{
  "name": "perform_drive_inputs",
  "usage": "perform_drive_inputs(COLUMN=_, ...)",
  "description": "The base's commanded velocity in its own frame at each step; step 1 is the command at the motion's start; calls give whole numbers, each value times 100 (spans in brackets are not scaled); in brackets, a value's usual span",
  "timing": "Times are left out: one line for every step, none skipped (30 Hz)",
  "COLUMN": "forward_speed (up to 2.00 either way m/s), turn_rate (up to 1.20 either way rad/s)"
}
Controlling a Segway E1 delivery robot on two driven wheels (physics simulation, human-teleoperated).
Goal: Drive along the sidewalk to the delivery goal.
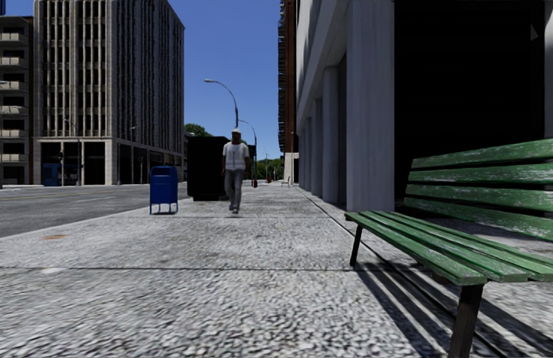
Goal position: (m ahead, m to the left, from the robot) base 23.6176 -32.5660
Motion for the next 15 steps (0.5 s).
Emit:
perform_drive_inputs(forward_speed=200, turn_rate=0)
perform_drive_inputs(forward_speed=200, turn_rate=0)
perform_drive_inputs(forward_speed=200, turn_rate=0)
perform_drive_inputs(forward_speed=200, turn_rate=0)
perform_drive_inputs(forward_speed=200, turn_rate=0)
perform_drive_inputs(forward_speed=200, turn_rate=0)
perform_drive_inputs(forward_speed=200, turn_rate=0)
perform_drive_inputs(forward_speed=200, turn_rate=0)
perform_drive_inputs(forward_speed=200, turn_rate=0)
perform_drive_inputs(forward_speed=200, turn_rate=0)
perform_drive_inputs(forward_speed=200, turn_rate=0)
perform_drive_inputs(forward_speed=200, turn_rate=0)
perform_drive_inputs(forward_speed=200, turn_rate=0)
perform_drive_inputs(forward_speed=200, turn_rate=0)
perform_drive_inputs(forward_speed=200, turn_rate=0)
